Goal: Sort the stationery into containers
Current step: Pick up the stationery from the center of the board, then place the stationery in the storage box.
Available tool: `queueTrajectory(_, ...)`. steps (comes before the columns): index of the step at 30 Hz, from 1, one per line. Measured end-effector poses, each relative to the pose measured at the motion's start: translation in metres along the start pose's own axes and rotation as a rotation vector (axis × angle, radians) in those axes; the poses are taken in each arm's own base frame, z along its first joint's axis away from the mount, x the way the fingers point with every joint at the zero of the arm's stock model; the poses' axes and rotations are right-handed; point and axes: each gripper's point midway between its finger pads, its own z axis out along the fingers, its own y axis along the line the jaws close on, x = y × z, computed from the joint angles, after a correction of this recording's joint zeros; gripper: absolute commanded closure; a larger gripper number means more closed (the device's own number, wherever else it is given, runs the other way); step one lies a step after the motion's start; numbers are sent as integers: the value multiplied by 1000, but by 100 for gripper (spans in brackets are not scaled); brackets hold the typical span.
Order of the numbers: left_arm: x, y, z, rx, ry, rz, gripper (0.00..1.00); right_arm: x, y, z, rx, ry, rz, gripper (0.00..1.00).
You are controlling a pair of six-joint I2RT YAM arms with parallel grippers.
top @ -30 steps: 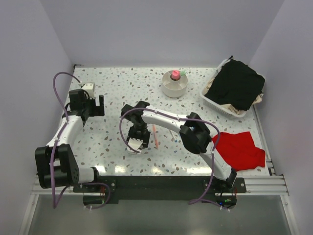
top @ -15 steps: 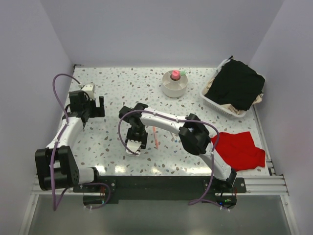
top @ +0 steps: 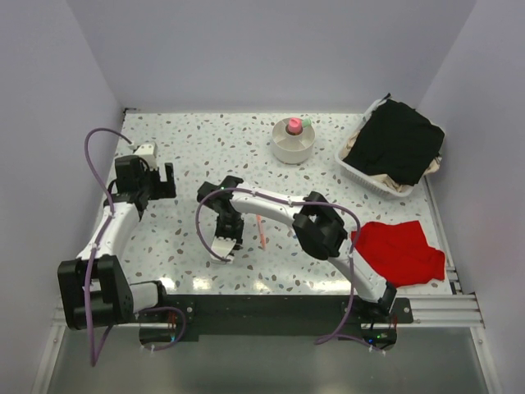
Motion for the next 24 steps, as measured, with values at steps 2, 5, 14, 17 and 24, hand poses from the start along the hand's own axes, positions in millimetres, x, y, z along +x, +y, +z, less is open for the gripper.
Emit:
queueTrajectory(2,0,0,-2,0,-3,1,0,1,-1,0,-7,9,-2,91)
queueTrajectory(5,-1,0,-5,-1,-10,1,0,-1,-3,-1,-10,14,-7,100)
queueTrajectory(14,-15,-6,-16,33,-16,31,0,13,-45,-71,267,-35,291,100)
queueTrajectory(17,-29,-10,-22,66,-37,81,0,36,-49,-129,497,-110,569,100)
queueTrajectory(24,-83,-50,-34,192,-145,304,0,148,17,-322,1248,-361,1225,100)
